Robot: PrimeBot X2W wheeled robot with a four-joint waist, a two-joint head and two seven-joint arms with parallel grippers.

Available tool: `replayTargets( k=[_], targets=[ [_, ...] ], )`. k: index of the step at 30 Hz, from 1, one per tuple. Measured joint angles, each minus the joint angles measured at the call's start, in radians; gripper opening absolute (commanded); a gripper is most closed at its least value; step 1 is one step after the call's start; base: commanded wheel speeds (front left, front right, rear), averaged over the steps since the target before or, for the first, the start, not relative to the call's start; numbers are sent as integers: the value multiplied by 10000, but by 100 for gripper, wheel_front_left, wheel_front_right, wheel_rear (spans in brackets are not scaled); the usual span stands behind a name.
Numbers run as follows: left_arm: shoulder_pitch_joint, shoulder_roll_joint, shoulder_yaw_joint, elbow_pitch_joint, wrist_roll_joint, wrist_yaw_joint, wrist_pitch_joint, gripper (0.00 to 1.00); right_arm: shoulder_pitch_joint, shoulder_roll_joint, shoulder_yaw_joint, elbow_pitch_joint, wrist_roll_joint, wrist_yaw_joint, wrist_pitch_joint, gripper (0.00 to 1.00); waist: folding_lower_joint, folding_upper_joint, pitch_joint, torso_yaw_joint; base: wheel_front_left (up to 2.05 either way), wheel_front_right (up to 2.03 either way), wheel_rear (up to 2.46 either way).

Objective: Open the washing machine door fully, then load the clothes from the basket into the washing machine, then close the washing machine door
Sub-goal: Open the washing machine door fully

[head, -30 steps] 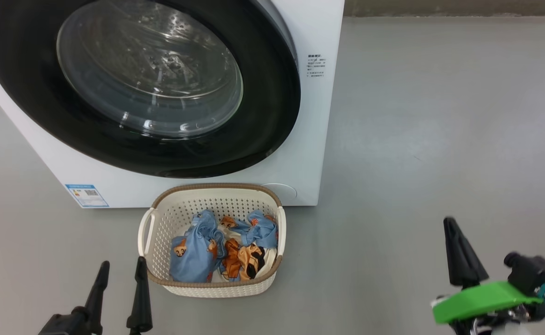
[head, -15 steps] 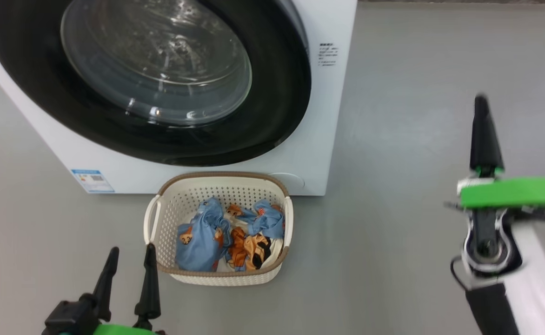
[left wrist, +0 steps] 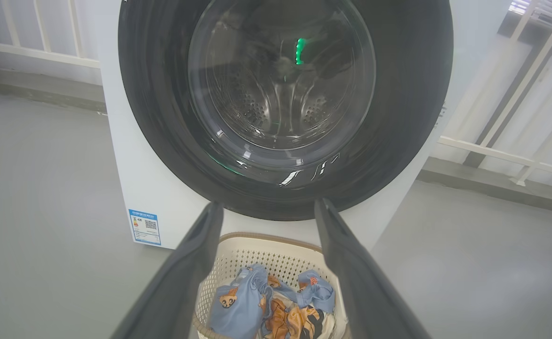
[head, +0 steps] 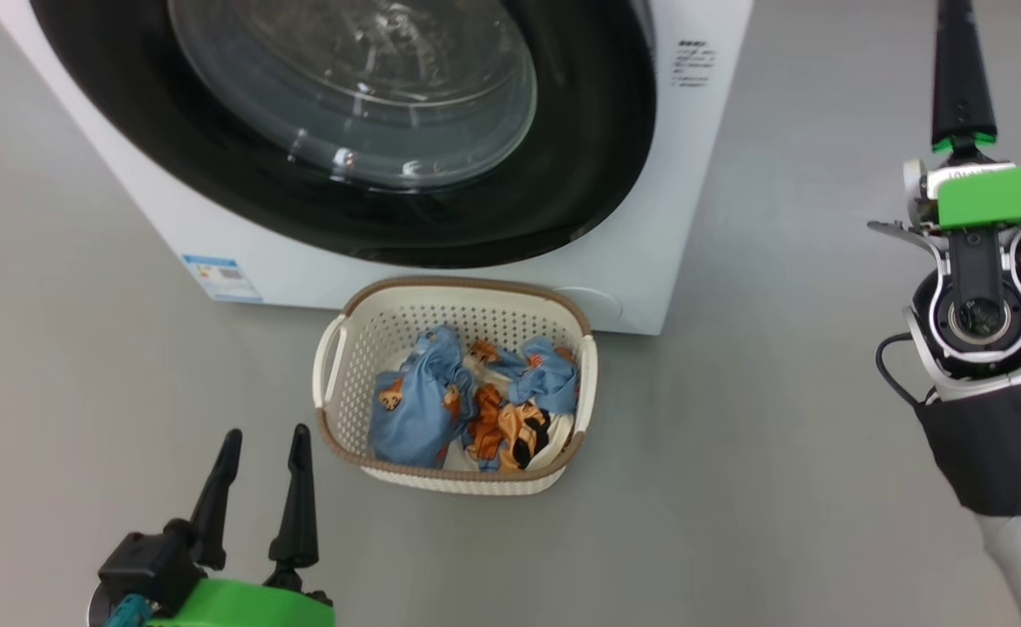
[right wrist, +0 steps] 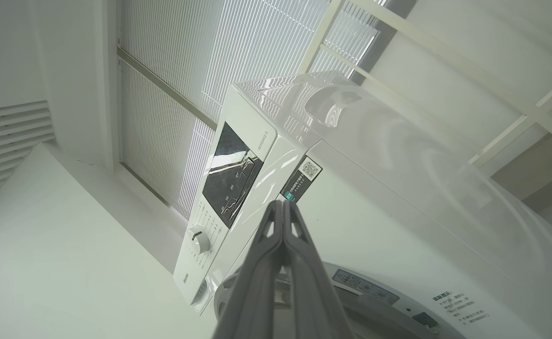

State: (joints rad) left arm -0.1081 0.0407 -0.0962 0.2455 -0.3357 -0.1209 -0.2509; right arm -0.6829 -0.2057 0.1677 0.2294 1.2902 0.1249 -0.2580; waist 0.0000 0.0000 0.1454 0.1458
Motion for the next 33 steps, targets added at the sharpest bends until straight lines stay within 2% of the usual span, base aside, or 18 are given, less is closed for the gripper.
replayTargets(
  k=[6, 10, 11, 15, 22, 33],
  targets=[
    [-211, 0, -290, -15, -148, 69, 0, 100, -802, -846, 1162, 380, 1590, 0, 303, 0, 0, 0, 375, 340, 0, 0, 0],
    [-409, 0, -489, -50, -349, 71, 0, 100, -1237, -1227, 1258, 500, 2573, 0, 1237, 0, 0, 0, 676, 558, 0, 0, 0],
    [-513, -4, -596, -59, -378, 73, 0, 100, -1400, -1490, 1340, 577, 2792, 0, 1829, 0, 0, 0, 841, 659, 0, 0, 0],
    [-749, -6, -719, -65, -426, 73, 0, 100, -1725, -1871, 1300, 955, 3321, 0, 3047, 0, 0, 0, 1195, 859, 0, 0, 0],
    [-1050, -13, -940, -56, -506, 71, 0, 100, -2412, -2107, 1005, 1732, 3923, 0, 5085, 0, 0, 0, 1815, 1129, 0, 0, 0],
    [-1456, -29, -1202, -92, -583, 71, 0, 100, -3587, -2121, 573, 3189, 4174, 0, 7430, 0, 0, 0, 2622, 1506, 0, 0, 0]
  ],
)
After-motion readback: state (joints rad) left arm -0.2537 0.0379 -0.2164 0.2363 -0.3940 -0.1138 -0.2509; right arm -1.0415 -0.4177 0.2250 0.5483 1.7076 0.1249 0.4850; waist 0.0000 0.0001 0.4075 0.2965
